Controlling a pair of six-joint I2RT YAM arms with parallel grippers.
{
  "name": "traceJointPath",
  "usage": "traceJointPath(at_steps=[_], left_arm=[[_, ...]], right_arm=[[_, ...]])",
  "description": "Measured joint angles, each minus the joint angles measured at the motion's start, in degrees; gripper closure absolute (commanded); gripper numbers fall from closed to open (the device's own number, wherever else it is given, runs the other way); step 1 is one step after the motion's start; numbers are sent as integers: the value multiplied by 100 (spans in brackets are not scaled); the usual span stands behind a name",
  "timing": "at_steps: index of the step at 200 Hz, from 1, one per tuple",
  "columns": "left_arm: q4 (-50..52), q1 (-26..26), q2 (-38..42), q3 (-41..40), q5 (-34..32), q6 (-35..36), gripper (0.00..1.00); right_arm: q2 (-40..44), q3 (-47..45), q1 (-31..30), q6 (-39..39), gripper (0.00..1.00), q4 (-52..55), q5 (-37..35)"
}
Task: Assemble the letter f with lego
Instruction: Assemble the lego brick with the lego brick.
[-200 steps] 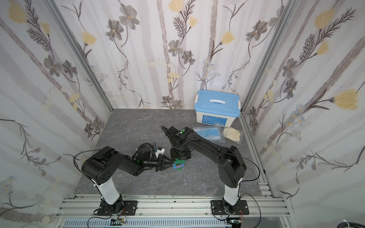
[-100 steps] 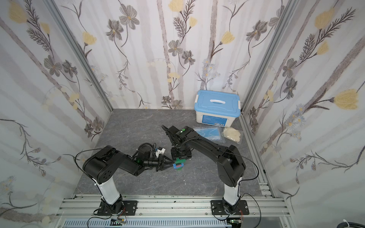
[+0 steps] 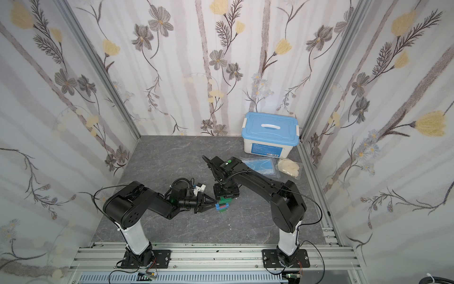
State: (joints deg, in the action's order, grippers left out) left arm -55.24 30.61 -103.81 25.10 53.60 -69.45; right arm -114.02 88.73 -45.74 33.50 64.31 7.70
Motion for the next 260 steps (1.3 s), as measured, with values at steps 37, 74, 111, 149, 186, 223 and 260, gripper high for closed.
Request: traceJointPath(at_steps=[37, 74, 111, 149, 186, 223, 260], left_arm=[[-2, 4, -7, 2, 0, 0, 64], [0, 9, -28, 28, 11, 0, 64], [4, 9, -55, 55, 26, 0, 64], [4, 9, -83, 81, 57, 0, 64], [2, 9, -136, 127, 70, 0, 65], [-35, 9, -164, 149, 107, -4, 68], [-129, 11, -195, 144, 116, -35, 71]], right_arm=[[-9, 0, 4, -79, 36, -11, 2], [-35, 44, 4, -188, 36, 15, 4], [-83, 109, 4, -258, 36, 74, 7], [-142, 173, -13, -299, 36, 142, 2], [-188, 219, -37, -297, 36, 192, -42], [-203, 227, -37, -297, 36, 208, -46], [-219, 238, -37, -297, 36, 221, -46]])
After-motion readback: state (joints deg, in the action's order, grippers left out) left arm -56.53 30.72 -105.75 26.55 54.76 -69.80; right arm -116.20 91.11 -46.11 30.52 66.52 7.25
